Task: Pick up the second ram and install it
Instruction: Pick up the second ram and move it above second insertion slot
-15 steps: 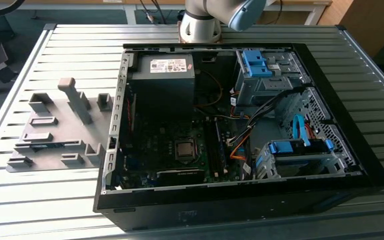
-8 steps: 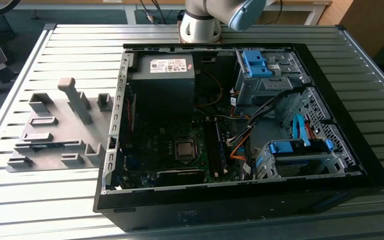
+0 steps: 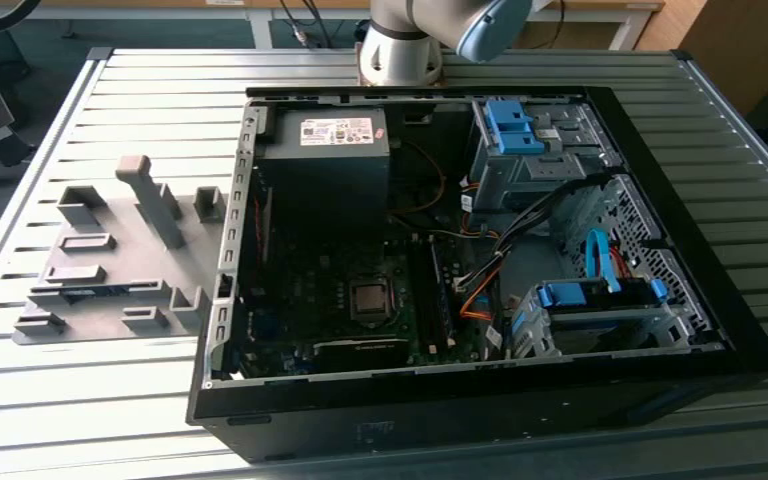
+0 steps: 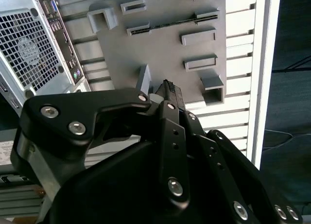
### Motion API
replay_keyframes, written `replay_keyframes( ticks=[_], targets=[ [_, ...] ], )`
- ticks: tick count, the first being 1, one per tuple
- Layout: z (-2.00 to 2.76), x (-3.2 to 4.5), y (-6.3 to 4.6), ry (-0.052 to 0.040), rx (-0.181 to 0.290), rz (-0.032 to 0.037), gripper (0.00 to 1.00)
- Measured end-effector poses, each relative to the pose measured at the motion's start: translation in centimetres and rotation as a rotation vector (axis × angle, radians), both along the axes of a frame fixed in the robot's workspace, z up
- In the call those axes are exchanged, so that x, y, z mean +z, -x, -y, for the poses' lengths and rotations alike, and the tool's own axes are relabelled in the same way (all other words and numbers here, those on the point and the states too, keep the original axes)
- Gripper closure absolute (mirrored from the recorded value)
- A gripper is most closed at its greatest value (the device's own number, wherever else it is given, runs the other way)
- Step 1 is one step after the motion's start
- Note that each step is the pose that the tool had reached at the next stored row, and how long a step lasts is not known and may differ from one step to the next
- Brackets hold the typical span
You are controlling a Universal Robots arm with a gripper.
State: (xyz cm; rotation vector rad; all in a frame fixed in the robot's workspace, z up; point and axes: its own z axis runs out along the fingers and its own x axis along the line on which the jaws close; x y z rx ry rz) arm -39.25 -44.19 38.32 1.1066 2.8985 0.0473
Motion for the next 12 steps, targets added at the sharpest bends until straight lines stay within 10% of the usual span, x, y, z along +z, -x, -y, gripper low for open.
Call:
replay_keyframes(
  ticks=[12],
  targets=[
    [0.0, -0.05, 0.0, 0.0001, -0.153, 0.0001, 0.89]
  ],
)
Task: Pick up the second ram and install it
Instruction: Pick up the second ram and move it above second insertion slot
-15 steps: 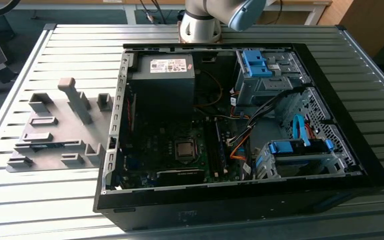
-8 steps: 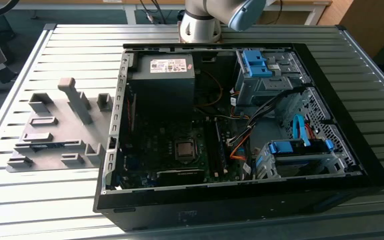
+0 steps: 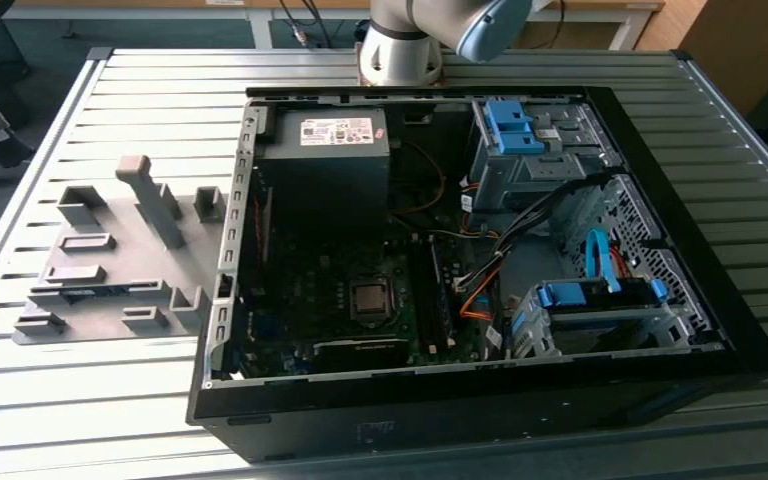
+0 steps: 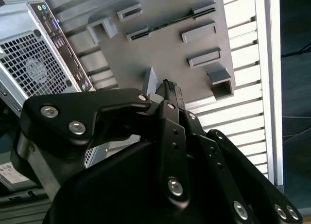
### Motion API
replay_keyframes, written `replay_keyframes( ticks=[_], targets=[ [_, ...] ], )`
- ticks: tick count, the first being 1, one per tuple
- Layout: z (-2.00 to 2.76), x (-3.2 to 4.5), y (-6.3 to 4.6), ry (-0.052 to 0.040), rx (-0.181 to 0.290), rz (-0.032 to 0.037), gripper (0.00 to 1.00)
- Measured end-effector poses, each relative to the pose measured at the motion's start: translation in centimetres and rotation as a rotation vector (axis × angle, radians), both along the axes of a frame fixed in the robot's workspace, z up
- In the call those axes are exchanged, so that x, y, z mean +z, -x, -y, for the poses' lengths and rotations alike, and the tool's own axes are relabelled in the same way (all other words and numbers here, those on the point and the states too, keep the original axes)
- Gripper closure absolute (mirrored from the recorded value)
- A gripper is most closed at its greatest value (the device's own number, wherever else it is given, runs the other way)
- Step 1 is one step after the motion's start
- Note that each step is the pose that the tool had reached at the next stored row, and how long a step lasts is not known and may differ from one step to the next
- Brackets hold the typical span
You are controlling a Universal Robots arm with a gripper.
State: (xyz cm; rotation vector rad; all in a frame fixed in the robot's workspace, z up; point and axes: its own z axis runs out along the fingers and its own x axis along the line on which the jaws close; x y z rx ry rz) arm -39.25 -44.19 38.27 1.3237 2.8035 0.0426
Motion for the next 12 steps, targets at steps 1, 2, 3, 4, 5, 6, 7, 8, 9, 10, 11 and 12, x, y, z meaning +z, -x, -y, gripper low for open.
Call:
replay_keyframes(
  ticks=[1, 2, 3, 4, 5, 6, 7, 8, 9, 10, 11, 12],
  targets=[
    [0.0, 0.0, 0.0, 0.0001, -0.017, -0.0001, 0.89],
    [0.0, -0.01, 0.0, 0.0001, -0.035, -0.0001, 0.89],
    [0.0, -0.02, 0.0, 0.0001, -0.054, -0.0001, 0.89],
    [0.0, -0.03, 0.0, 0.0002, -0.071, -0.0001, 0.89],
    [0.0, -0.04, 0.0, 0.0001, -0.089, -0.0001, 0.89],
    [0.0, -0.05, 0.0, 0.0001, -0.108, -0.0001, 0.89],
    [0.0, -0.06, 0.0, 0.0001, -0.126, -0.0001, 0.89],
    [0.0, -0.07, 0.0, 0.0002, -0.144, -0.0001, 0.89],
    [0.0, -0.08, 0.0, 0.0001, -0.162, -0.0001, 0.89],
    [0.0, -0.09, 0.0, 0.0002, -0.18, -0.0002, 0.89],
    [0.0, -0.1, 0.0, 0.0001, -0.198, -0.0001, 0.89],
    [0.0, -0.11, 0.0, 0.0001, -0.217, -0.0001, 0.89]
  ],
)
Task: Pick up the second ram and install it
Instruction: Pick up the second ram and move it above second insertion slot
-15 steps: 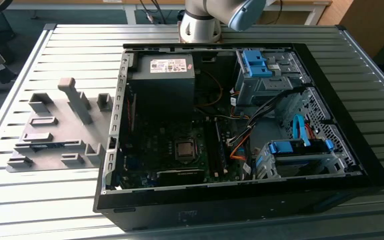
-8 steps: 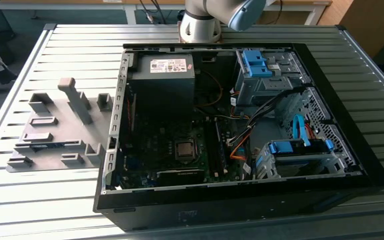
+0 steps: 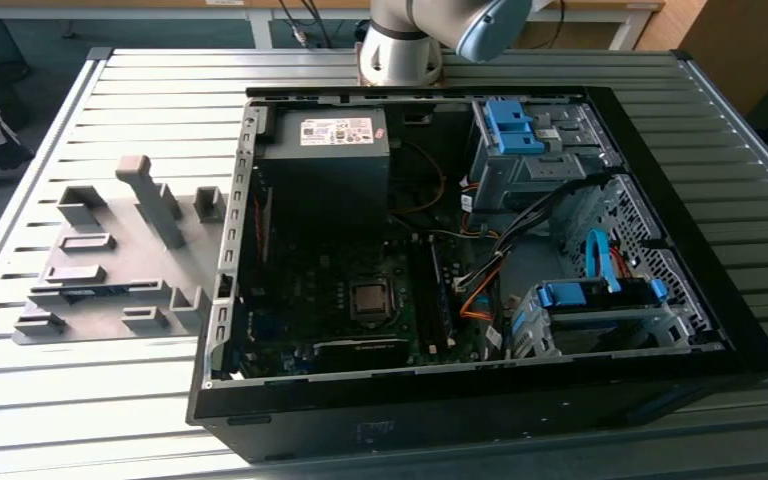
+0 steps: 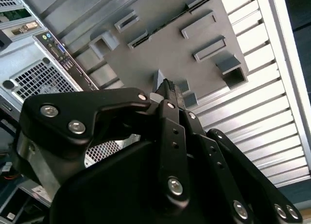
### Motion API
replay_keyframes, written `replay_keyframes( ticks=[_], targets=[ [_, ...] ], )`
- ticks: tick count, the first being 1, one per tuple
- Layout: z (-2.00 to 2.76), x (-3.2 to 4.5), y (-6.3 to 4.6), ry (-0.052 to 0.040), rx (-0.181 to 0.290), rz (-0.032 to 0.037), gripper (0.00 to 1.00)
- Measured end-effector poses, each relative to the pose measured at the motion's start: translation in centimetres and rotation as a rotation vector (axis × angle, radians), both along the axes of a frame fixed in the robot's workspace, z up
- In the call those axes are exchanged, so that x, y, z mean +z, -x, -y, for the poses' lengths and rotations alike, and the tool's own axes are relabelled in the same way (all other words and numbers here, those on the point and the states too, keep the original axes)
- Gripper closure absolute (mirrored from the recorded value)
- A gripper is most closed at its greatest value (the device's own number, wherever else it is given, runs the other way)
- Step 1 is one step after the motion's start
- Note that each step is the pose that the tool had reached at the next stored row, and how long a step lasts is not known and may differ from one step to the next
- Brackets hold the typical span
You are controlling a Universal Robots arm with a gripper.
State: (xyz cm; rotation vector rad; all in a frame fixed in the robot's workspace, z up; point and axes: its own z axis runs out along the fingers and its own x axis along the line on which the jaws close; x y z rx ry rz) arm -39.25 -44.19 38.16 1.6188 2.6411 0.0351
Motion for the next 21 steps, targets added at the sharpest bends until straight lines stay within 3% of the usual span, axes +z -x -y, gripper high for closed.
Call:
replay_keyframes(
  ticks=[21],
  targets=[
    [0.0, -0.31, 0.0, 0.0, -0.382, 0.0, 0.89]
  ],
)
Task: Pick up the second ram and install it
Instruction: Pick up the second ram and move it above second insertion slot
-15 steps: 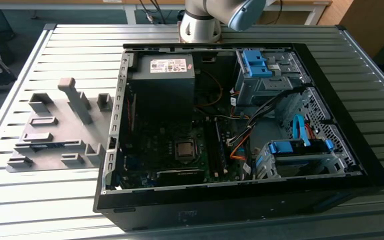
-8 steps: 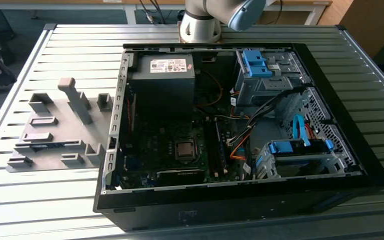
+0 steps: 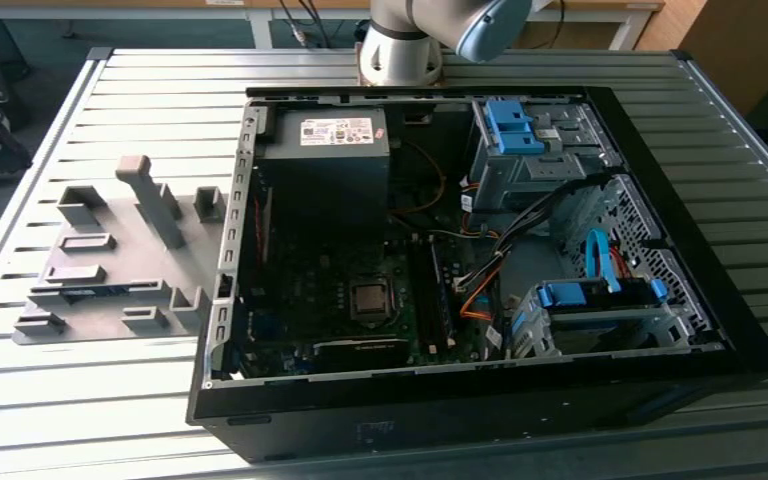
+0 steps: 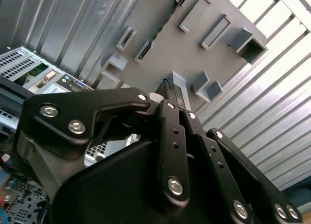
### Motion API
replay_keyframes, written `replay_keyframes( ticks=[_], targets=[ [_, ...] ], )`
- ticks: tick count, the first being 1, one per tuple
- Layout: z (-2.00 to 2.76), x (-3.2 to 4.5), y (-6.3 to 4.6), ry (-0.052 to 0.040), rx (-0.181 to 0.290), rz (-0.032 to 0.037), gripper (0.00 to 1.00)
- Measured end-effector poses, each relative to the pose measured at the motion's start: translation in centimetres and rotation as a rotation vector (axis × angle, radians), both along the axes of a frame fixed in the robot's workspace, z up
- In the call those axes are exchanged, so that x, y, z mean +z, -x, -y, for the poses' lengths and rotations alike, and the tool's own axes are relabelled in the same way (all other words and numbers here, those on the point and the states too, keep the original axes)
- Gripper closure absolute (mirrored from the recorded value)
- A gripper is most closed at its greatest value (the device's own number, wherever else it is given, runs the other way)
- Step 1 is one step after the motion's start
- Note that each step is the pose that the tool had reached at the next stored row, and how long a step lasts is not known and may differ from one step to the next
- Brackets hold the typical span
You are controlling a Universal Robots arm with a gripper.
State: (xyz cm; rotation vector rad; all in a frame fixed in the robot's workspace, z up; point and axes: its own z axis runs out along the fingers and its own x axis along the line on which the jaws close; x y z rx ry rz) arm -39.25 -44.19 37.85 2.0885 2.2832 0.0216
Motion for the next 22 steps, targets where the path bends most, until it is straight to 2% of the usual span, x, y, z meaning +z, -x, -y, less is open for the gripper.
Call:
replay_keyframes(
  ticks=[3, 4, 6, 18, 20, 21, 22],
  targets=[
    [0.0, -0.05, 0.0, 0.0, -0.054, 0.0, 0.89],
    [0.0, -0.09, 0.0, -0.0001, -0.087, 0.0, 0.89],
    [0.0, -0.09, 0.0, 0.0001, -0.104, -0.0001, 0.89],
    [0.0, -0.09, 0.0, 0.0, -0.105, 0.0, 0.89],
    [0.0, -0.09, 0.0, 0.0, -0.105, 0.0, 0.89],
    [0.0, -0.09, 0.0, 0.0, -0.105, 0.0, 0.83],
    [0.0, -0.09, 0.0, 0.0, -0.105, -0.0001, 0.83]
  ],
)
